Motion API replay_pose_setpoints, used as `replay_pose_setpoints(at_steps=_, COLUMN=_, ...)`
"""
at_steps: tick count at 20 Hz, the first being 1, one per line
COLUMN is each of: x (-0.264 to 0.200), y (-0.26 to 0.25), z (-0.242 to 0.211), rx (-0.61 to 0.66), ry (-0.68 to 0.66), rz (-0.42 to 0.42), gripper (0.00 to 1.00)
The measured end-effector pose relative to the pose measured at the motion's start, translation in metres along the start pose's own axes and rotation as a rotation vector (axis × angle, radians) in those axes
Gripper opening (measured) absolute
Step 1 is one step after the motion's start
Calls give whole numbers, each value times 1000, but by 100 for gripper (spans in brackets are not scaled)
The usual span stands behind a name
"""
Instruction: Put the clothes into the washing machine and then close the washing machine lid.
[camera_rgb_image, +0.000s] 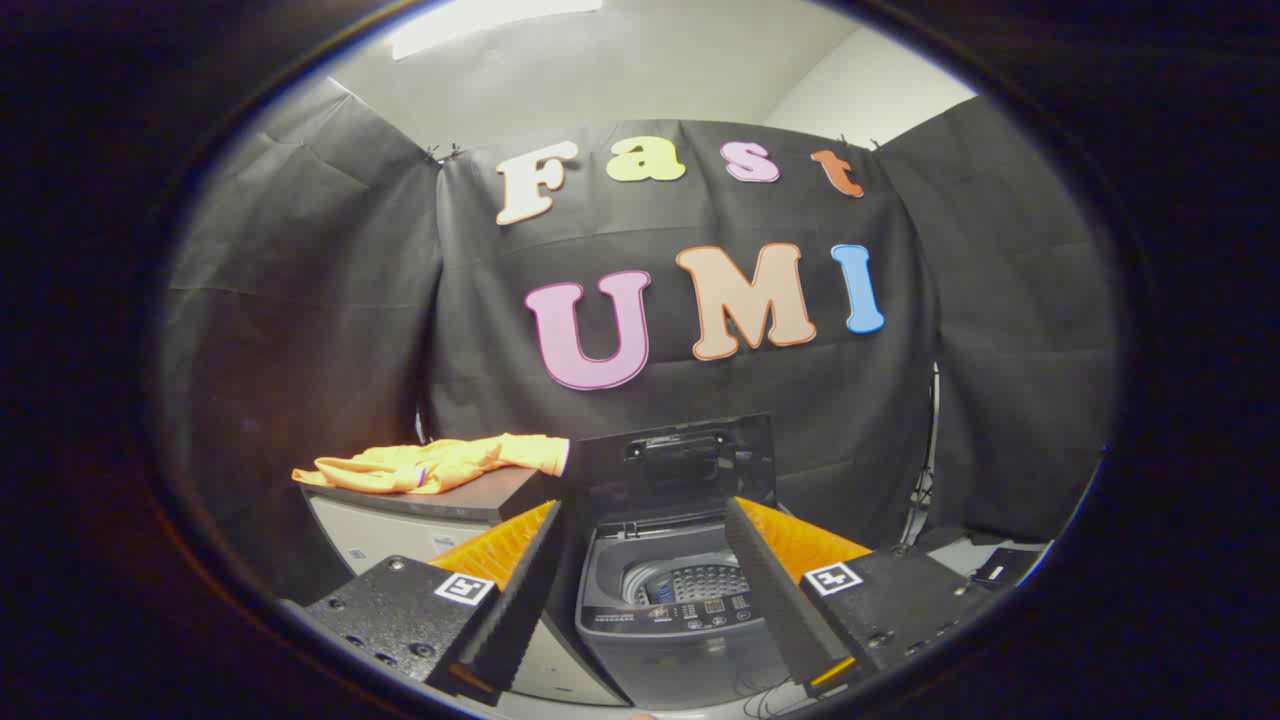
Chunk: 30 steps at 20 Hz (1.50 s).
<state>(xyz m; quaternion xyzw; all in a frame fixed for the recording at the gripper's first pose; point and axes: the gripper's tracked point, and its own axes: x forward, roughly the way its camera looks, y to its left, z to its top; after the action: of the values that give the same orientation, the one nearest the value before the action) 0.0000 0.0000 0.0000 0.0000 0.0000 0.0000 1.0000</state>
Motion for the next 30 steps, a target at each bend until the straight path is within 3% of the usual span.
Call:
replay_pose_setpoints(at_steps=13, x=39, y=55, z=-6, rx=-7, ry=10, rz=5, gripper=97)
replay_pose_setpoints(at_steps=21, x=103, y=155, z=-6, rx=-50, ry=91, rz=117, gripper=97)
replay_pose_setpoints(at_steps=25, x=137, y=213, z=-13, rx=-3, ry=169, rz=148, gripper=97)
replay_pose_setpoints(at_steps=30, x=184, y=280, z=-15, rx=-125, ry=204, rz=182, gripper=97)
